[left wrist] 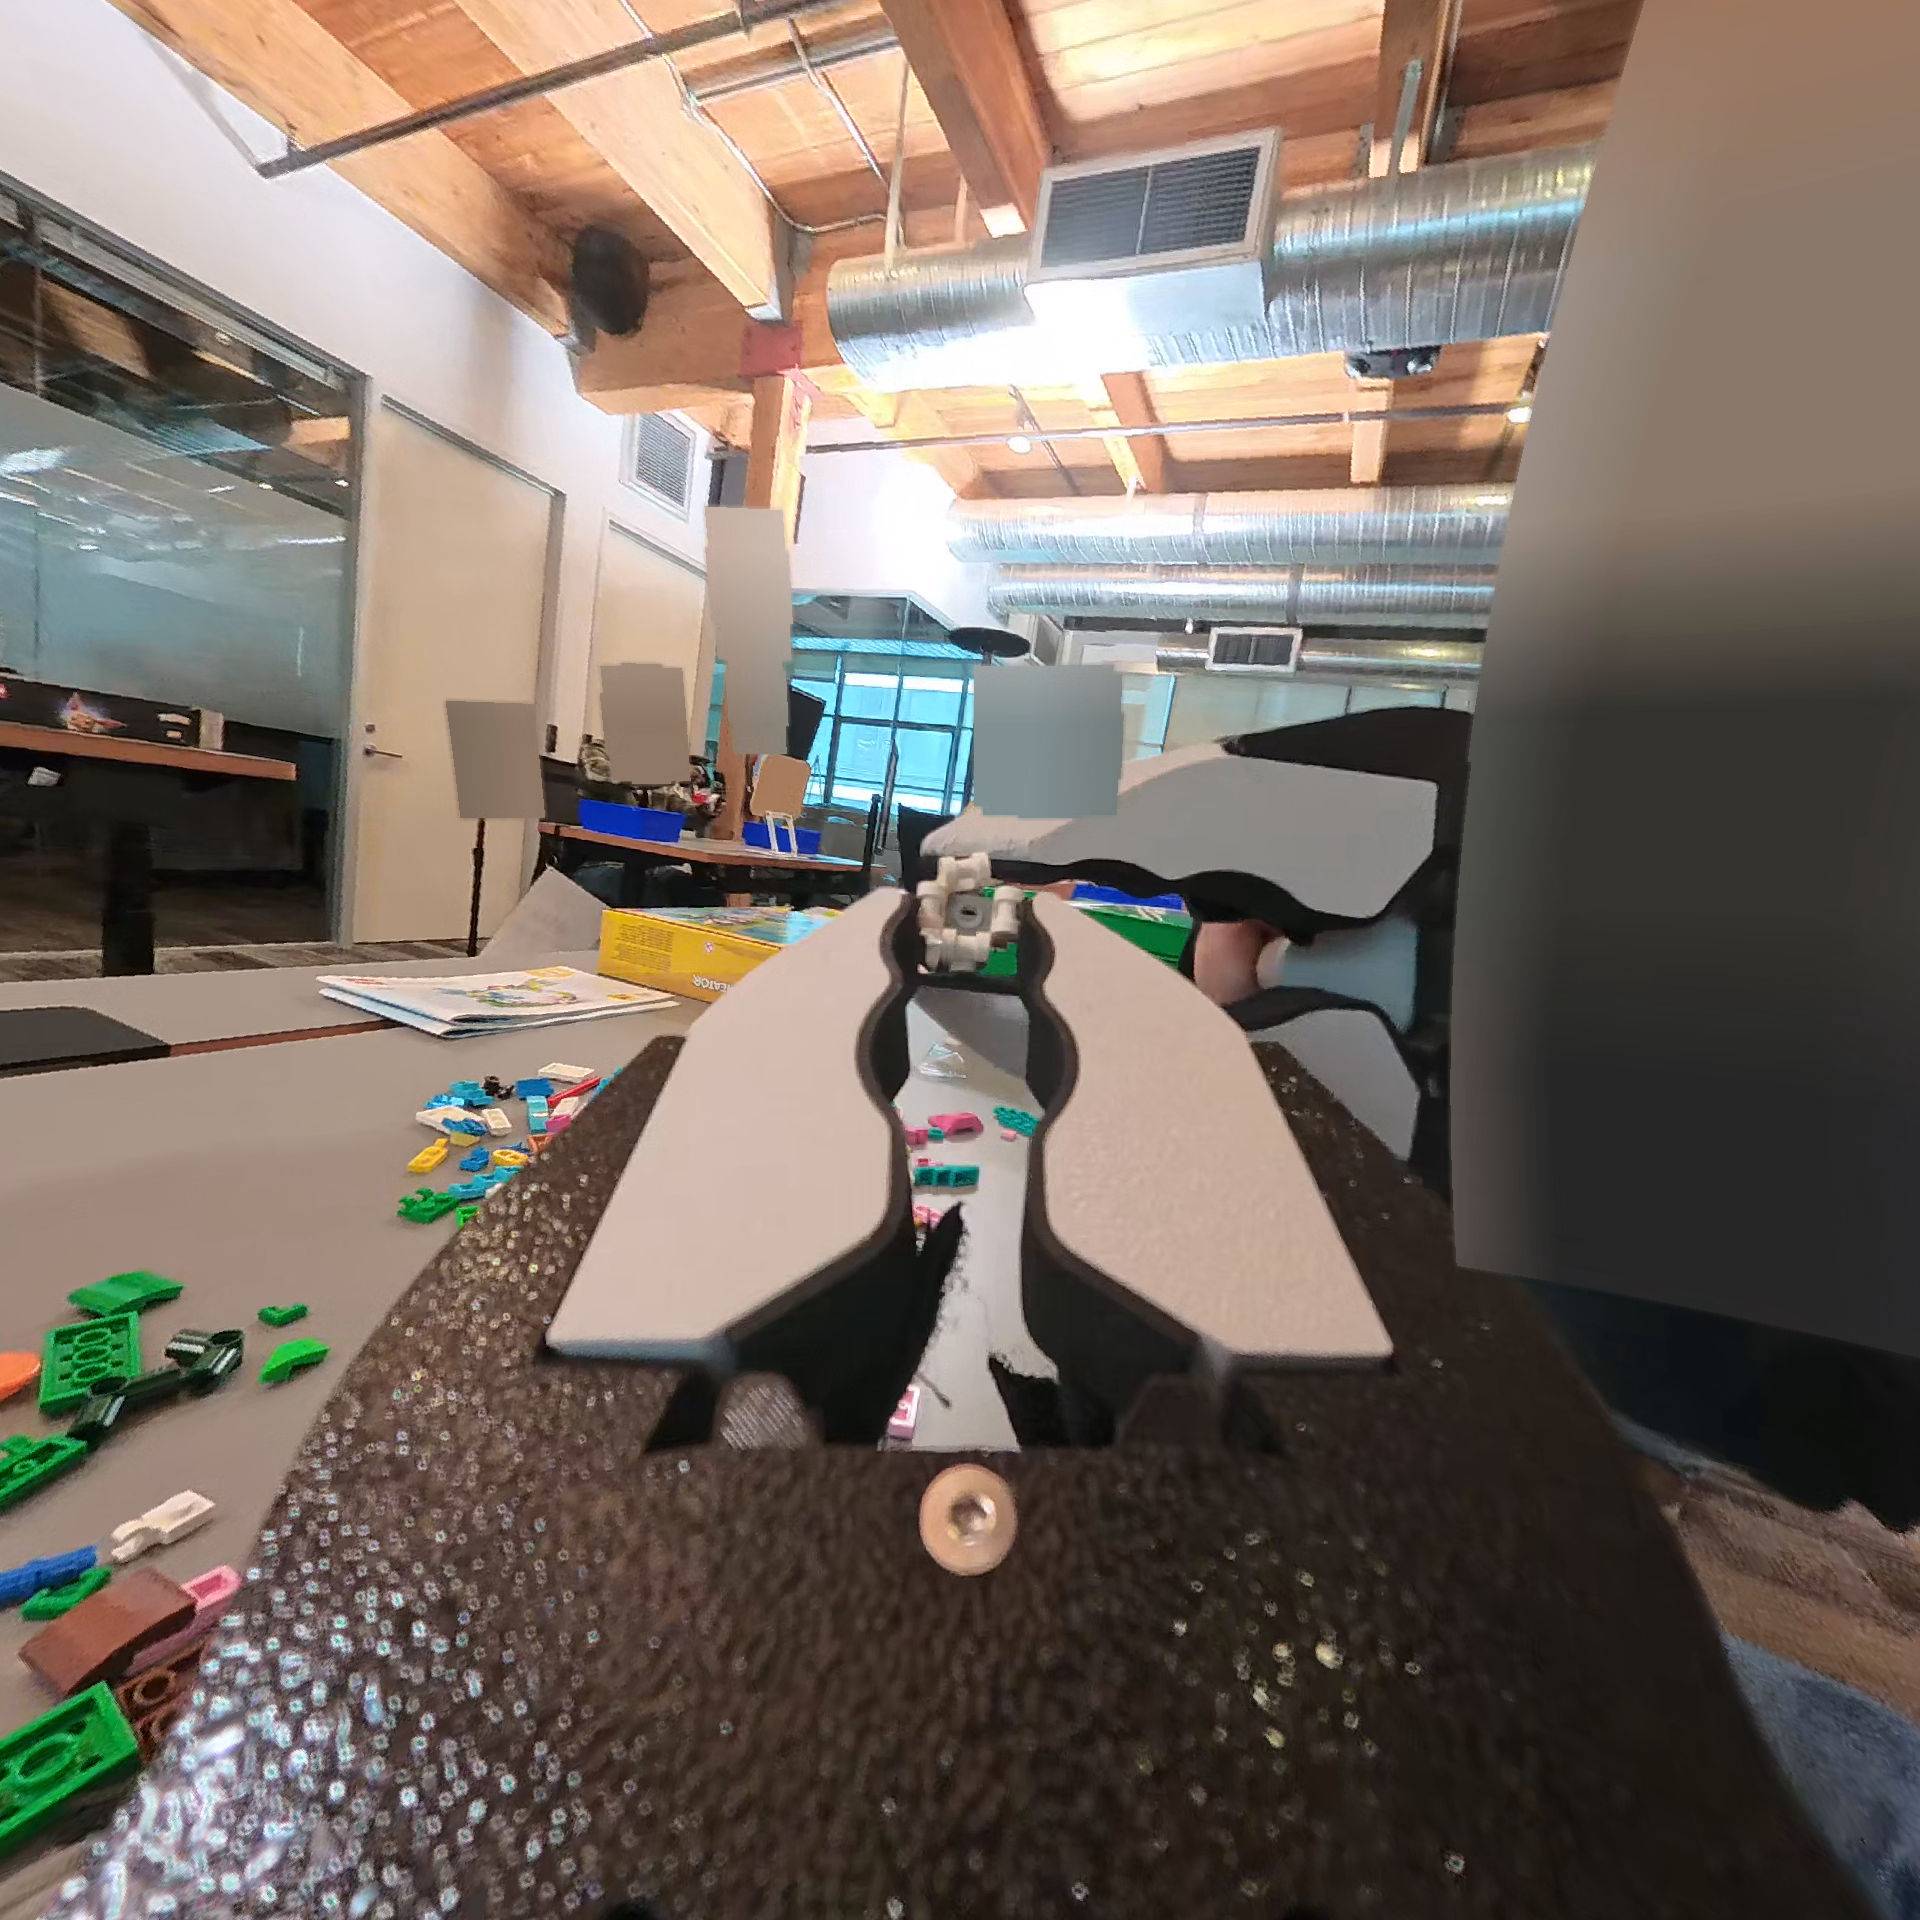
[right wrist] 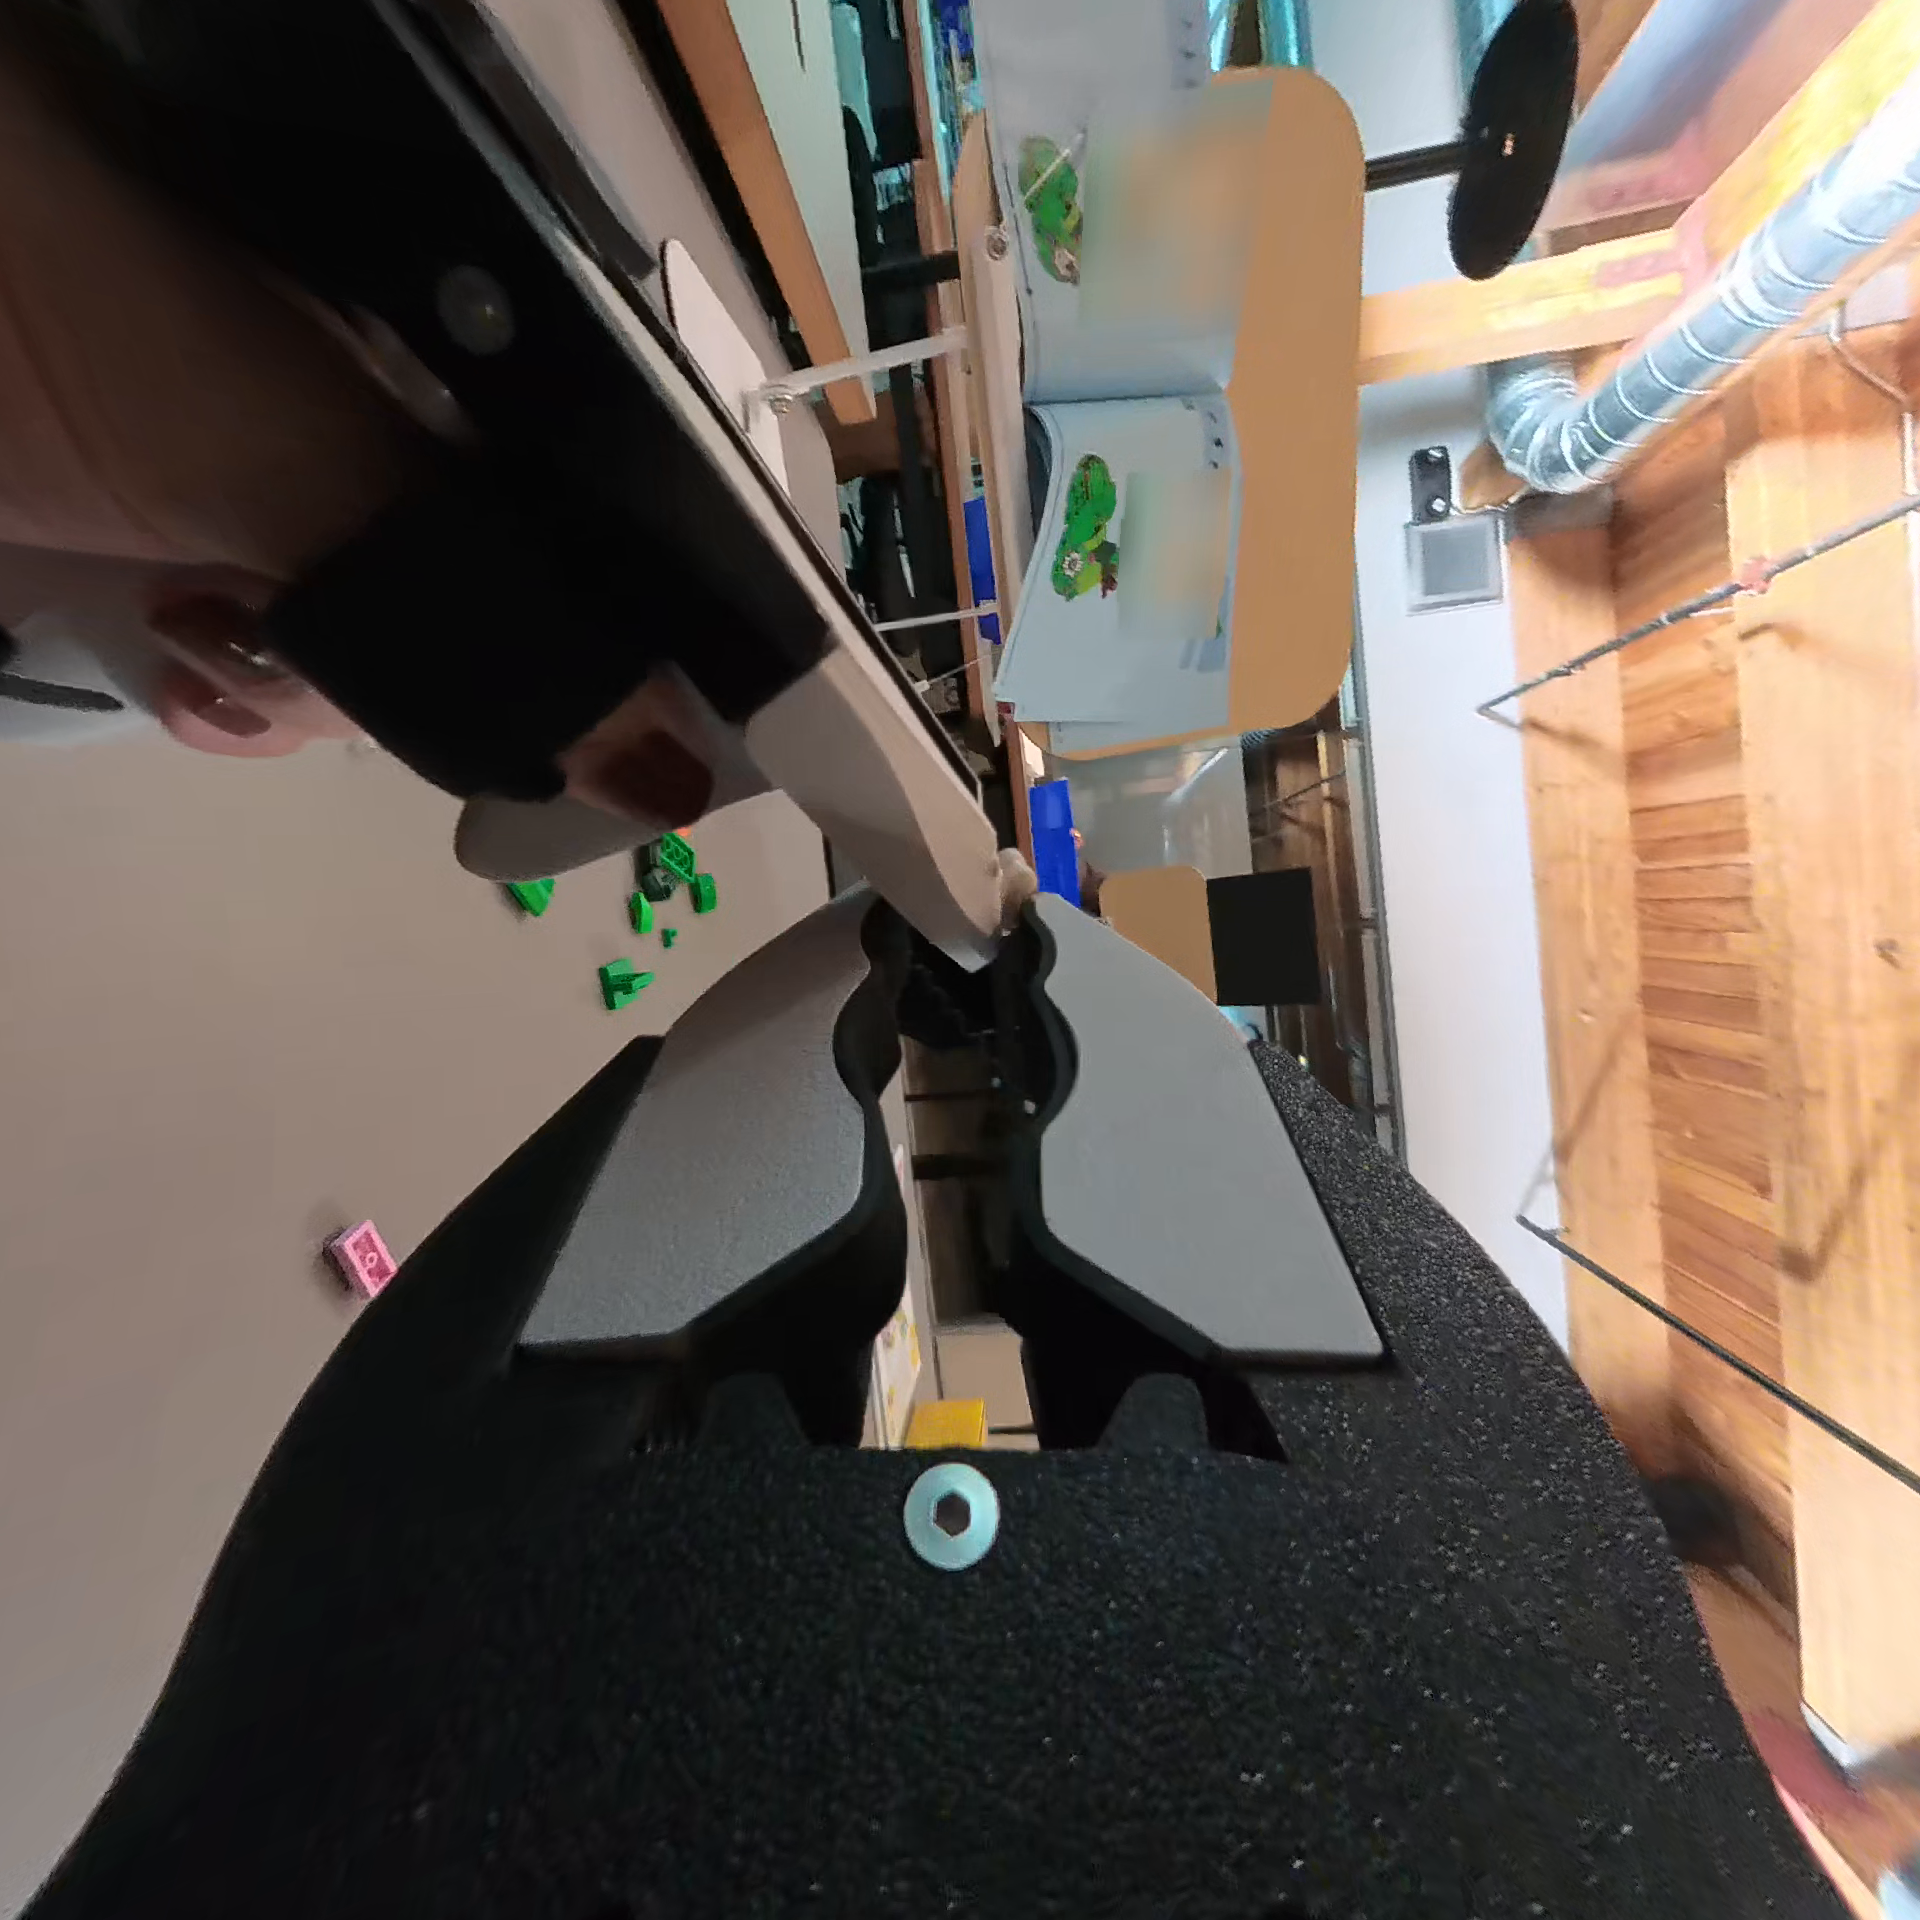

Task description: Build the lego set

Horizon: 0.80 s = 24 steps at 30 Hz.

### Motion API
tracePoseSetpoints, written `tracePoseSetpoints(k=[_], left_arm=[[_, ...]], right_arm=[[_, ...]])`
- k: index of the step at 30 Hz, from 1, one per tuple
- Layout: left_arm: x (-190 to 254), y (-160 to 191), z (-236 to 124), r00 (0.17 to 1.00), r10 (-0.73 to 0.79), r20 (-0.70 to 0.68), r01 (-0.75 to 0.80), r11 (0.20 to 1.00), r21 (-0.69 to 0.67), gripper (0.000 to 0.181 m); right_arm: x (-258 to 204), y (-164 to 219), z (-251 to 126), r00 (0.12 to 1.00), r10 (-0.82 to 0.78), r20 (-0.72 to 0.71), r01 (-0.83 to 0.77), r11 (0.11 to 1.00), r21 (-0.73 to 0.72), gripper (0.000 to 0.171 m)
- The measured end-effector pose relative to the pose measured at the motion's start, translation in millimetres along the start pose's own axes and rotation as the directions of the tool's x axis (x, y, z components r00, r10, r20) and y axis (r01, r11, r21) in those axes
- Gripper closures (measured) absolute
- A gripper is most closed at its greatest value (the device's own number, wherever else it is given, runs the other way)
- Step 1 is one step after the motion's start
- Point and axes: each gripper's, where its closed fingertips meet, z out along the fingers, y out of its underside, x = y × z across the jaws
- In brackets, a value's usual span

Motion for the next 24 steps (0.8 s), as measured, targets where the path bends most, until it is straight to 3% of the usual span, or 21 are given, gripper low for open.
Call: tracePoseSetpoints(k=[9, 16, 24], left_arm=[[-6.4, 3.2, -0.2, 0.995, -0.033, 0.090, 0.031, 0.999, 0.021, 0.163], [-8.0, 4.4, -0.4, 0.992, -0.095, 0.082, 0.092, 0.995, 0.042, 0.164], [-11.5, 6.5, -0.8, 0.989, -0.114, 0.094, 0.111, 0.993, 0.036, 0.163]], right_arm=[[-2.0, 3.3, 4.0, 0.997, 0.011, -0.079, -0.013, 0.999, -0.031, 0.152], [-2.9, 3.6, 5.6, 0.993, 0.025, -0.111, -0.025, 1.000, 0.000, 0.153], [-6.7, 4.5, 8.0, 0.993, 0.115, -0.041, -0.114, 0.993, 0.029, 0.153]])
